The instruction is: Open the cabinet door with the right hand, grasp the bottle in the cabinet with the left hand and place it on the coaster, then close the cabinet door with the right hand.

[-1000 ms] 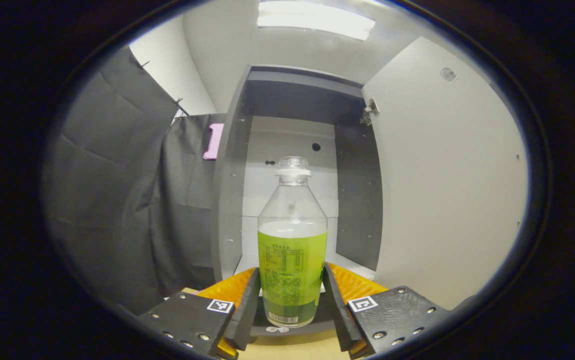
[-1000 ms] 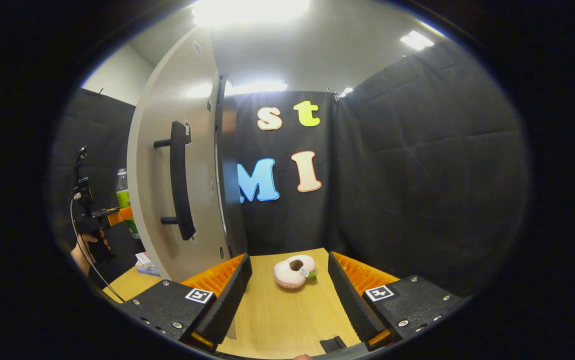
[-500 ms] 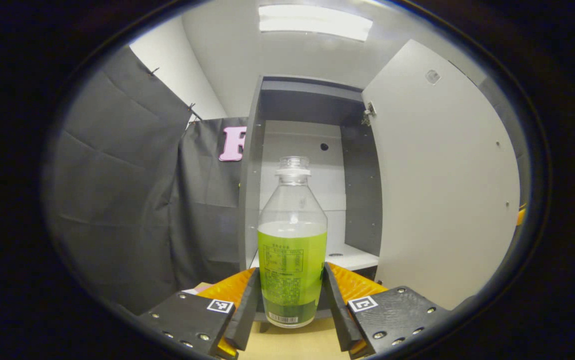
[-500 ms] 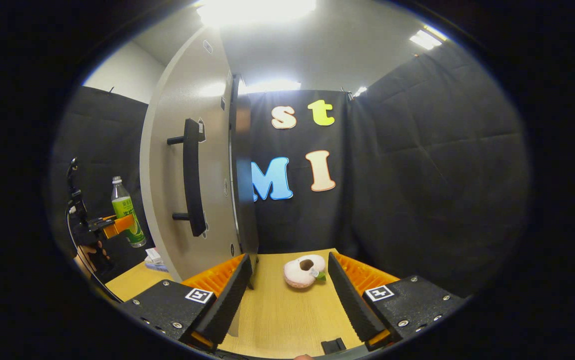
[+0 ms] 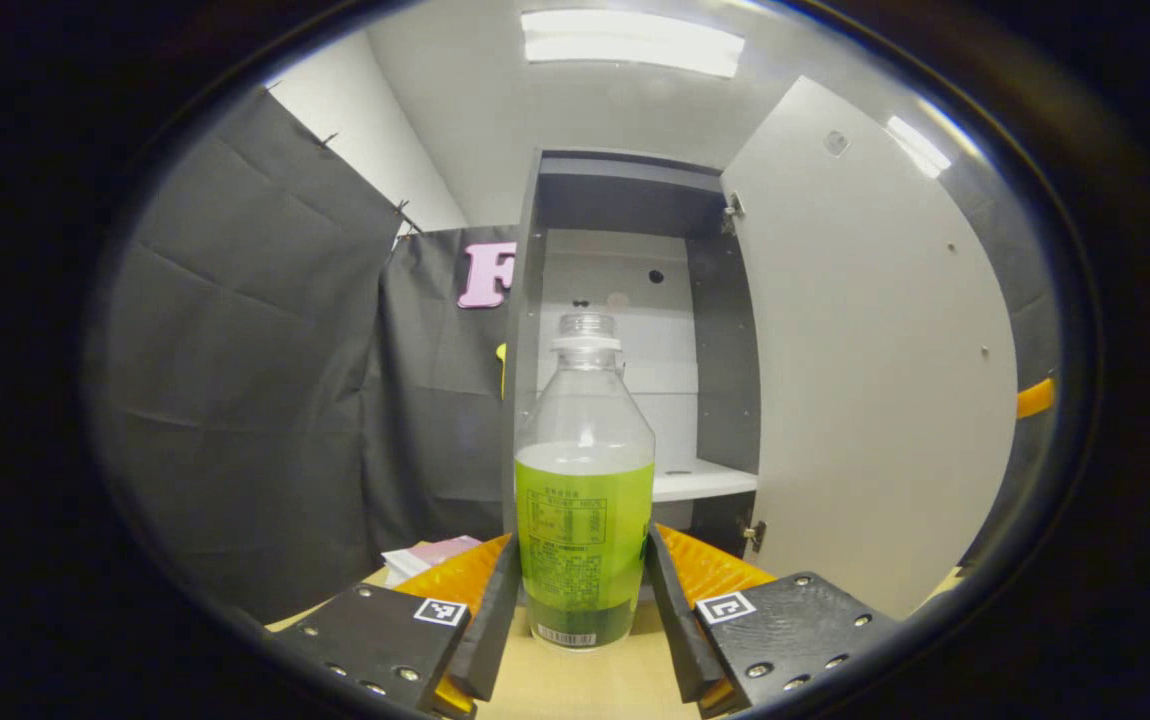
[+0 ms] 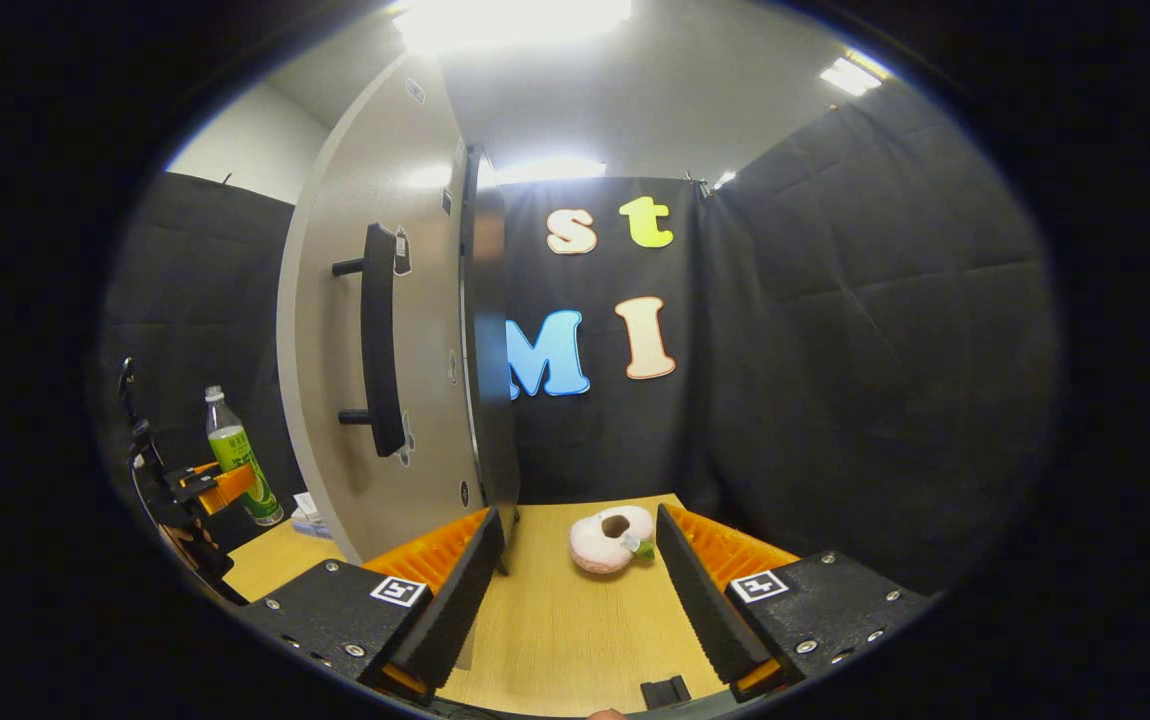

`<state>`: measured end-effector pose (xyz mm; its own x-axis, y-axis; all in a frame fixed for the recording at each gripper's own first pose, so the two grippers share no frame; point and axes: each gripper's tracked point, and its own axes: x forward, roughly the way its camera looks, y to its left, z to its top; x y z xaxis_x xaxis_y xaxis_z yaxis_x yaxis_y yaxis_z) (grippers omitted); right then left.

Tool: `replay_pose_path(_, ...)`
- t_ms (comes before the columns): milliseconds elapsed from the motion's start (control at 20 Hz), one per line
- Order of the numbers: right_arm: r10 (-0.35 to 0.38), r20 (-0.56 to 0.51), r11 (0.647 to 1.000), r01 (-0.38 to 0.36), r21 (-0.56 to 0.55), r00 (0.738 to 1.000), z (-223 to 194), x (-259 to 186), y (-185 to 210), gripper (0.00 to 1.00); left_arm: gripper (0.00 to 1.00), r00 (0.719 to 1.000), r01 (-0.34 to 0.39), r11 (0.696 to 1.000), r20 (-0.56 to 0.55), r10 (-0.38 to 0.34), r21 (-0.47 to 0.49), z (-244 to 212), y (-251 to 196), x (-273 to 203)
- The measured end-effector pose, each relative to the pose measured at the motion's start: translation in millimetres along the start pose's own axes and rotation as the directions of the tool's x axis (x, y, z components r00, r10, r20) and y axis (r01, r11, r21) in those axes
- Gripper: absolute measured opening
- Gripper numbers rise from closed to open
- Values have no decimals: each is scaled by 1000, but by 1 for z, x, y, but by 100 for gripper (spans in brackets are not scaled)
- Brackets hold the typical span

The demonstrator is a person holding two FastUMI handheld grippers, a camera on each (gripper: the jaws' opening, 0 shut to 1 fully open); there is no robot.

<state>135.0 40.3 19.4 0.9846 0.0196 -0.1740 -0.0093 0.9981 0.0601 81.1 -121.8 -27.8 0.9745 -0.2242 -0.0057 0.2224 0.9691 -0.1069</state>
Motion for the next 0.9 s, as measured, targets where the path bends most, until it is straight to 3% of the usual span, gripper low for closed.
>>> replay_pose_path(300, -4, -18, 1000, 3, -23, 1000, -8, 7, 1, 95, 68, 1000, -12, 1000, -12, 12, -18, -41, 11, -31)
replay_pose_path(350, -6, -22, 1000, 6, -26, 1000, -10, 8, 2, 94, 72, 1000, -16, 1000, -17, 16, -20, -50, 14, -33)
replay_pose_path(900, -65, -89, 996, 60, -58, 994, -35, 20, -9, 95, 68, 993, -55, 998, -106, 53, -15, -144, 23, -63)
